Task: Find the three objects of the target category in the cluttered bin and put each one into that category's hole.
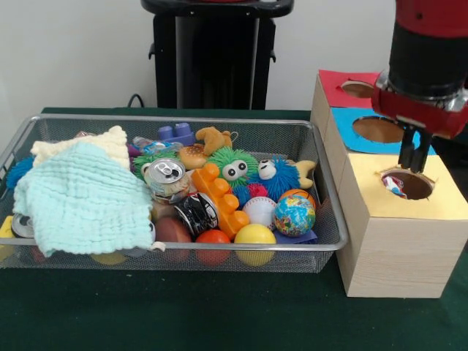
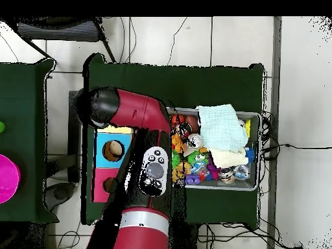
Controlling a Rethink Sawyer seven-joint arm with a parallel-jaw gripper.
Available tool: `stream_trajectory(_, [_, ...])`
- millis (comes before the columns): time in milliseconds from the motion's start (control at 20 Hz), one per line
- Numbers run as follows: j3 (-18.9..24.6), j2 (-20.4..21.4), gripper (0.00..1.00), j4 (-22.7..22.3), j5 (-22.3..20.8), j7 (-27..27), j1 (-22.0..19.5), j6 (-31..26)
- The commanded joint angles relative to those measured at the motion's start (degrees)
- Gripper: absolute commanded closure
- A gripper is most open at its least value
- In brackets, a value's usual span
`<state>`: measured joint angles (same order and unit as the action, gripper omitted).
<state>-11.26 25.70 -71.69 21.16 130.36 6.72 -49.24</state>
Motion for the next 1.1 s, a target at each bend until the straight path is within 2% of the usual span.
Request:
stream_trajectory(50, [3.7,7.0,1.00,-1.0,-1.5,0.5,-2.9,-7.4])
stream_trajectory(200, [2.7,6.7,1.00,2.6,-3.4,-0.3,-4.1,-9.4])
stream_trajectory(550, [2.9,2.6,1.00,13.6,-7.2,-3.4,-9.0,-15.5])
stream_trajectory(850, [2.8,1.7,1.00,17.8,-10.8,-5.4,-11.5,-14.7])
stream_trajectory(1100, [3.9,1.6,1.00,17.5,-12.5,-6.3,-13.2,-11.5])
